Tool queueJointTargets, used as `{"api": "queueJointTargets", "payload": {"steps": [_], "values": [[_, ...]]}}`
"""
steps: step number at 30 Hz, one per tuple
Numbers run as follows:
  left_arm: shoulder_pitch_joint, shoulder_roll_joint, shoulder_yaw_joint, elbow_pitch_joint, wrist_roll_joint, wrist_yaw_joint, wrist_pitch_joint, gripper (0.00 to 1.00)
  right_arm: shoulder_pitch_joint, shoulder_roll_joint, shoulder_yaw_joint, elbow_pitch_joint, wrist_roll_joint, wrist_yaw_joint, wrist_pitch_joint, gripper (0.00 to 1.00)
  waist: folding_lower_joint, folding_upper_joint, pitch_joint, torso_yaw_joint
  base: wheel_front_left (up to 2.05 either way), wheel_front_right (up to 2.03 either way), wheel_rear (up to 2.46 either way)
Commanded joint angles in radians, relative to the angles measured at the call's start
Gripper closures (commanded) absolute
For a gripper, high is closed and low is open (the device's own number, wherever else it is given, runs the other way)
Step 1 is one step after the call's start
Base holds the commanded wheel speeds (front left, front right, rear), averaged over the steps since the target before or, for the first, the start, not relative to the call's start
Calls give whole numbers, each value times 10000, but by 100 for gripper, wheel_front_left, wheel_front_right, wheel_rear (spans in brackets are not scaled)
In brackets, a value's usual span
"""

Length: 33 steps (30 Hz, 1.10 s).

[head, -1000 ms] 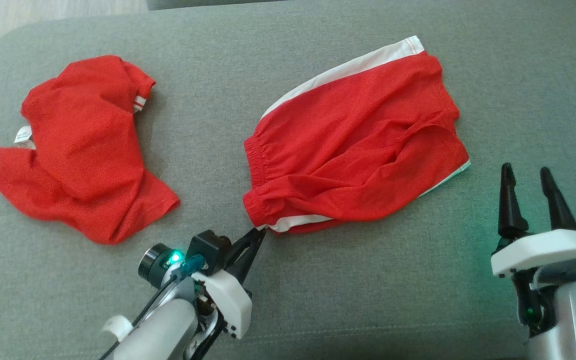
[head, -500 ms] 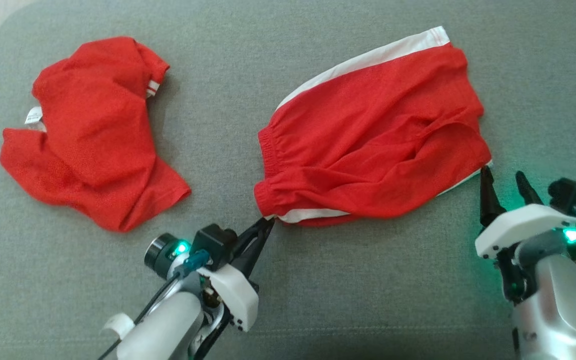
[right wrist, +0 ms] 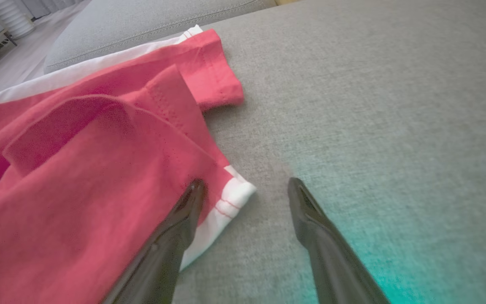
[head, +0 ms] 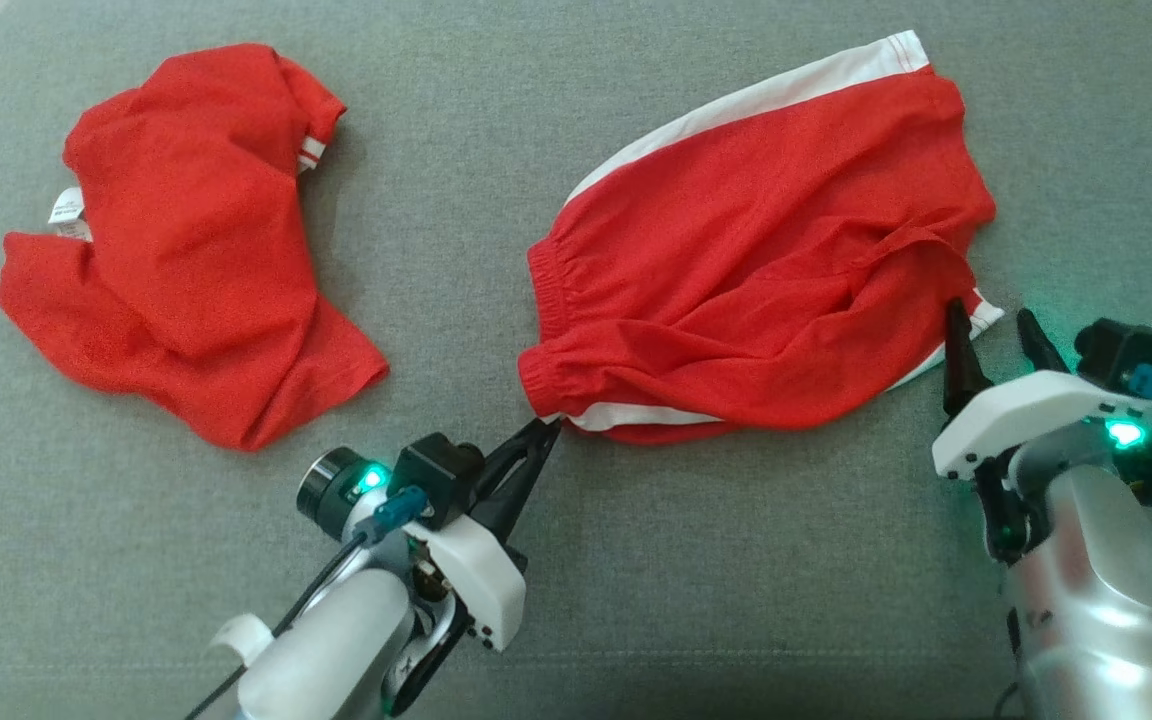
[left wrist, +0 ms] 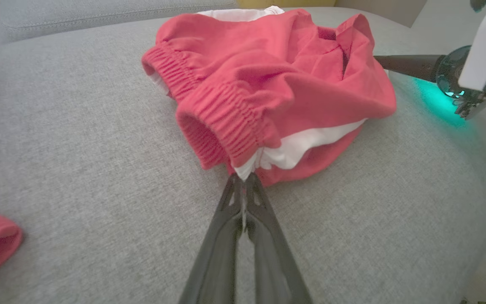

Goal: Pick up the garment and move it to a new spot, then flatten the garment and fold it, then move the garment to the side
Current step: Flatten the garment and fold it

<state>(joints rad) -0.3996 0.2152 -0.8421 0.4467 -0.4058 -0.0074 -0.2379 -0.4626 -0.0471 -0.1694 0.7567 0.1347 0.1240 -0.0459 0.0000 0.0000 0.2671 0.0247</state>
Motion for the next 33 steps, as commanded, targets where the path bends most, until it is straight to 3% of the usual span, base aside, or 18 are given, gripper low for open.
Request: {"api": "queueJointTargets", "payload": {"steps": [1,3,4,5,12,18,33], "values": [[-434,142,222,-312,75,32,-7,100,-325,-31,299,25,-103,67,-162,0,0,0,34,22,0,0,0],[-460,150,204,-322,66,31,11,100,-440,-31,334,258,-198,67,-223,0,0,0,55,40,0,0,0],[-485,156,196,-334,53,41,22,100,-522,-31,357,455,-263,67,-295,54,0,0,69,46,0,0,0],[-492,163,197,-338,46,51,23,100,-549,-31,391,536,-275,67,-332,100,0,0,72,38,0,0,0],[-481,229,249,-361,-34,145,-4,100,-545,-31,490,584,-191,67,-816,100,0,0,-35,-118,0,0,0],[-466,334,391,-530,-83,292,-57,100,-258,-31,527,-209,65,67,-980,100,0,0,-276,-336,0,0,0],[-1079,947,1366,-2806,22,1107,-151,100,735,-31,702,-6316,1096,67,842,100,0,0,-1491,-833,0,0,0]]}}
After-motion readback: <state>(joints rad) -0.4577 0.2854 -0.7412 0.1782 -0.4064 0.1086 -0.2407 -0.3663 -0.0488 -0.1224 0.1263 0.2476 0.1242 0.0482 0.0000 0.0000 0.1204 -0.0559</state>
